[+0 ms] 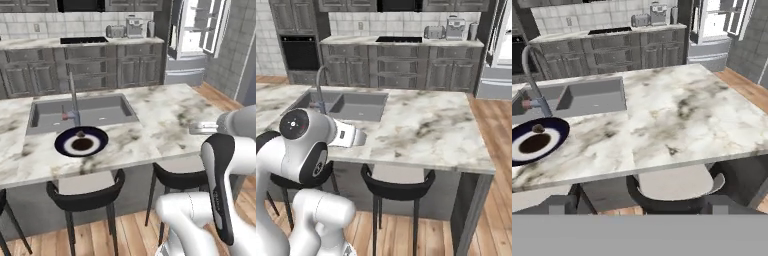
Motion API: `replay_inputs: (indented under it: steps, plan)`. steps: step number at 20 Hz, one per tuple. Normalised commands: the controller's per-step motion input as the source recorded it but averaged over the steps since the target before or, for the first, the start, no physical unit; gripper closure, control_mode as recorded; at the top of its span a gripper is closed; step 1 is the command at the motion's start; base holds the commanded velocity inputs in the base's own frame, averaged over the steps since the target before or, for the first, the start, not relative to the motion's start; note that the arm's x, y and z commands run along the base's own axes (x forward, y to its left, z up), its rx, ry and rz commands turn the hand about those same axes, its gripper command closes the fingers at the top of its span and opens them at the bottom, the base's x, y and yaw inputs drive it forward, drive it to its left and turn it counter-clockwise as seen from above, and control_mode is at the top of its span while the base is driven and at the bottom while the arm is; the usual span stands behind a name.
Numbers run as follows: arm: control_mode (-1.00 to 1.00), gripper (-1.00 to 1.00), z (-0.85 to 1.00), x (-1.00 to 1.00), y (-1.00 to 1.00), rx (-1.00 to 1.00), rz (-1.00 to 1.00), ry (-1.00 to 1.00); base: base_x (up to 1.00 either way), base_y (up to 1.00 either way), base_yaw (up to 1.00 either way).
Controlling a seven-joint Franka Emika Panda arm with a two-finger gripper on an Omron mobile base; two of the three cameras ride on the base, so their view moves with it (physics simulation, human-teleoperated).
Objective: Take the cheese, fish, and garlic from the fridge and place them on the plate on the dining counter to create an appetizer plate.
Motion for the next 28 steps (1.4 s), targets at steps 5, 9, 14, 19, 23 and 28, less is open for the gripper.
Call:
replay_inputs:
  steps: [5,9,14,19,23,28]
  plan:
    - [1.00,-1.00,0.00,0.00,0.00,0.00,0.00,0.00,0.46,-1.00,0.03]
    - [1.00,-1.00,0.00,0.00,0.00,0.00,0.00,0.00,0.51,-1.00,0.12]
    - [1.00,-1.00,0.00,0.00,0.00,0.00,0.00,0.00,0.60,-1.00,0.13]
    - [1.00,-1.00,0.00,0.00,0.00,0.00,0.00,0.00,0.18,-1.00,0.03]
    - [1.00,-1.00,0.00,0.00,0.00,0.00,0.00,0.00,0.00,-1.00,0.00]
    - [1.00,-1.00,0.00,0.00,0.00,0.00,0.00,0.00,0.00,-1.00,0.00]
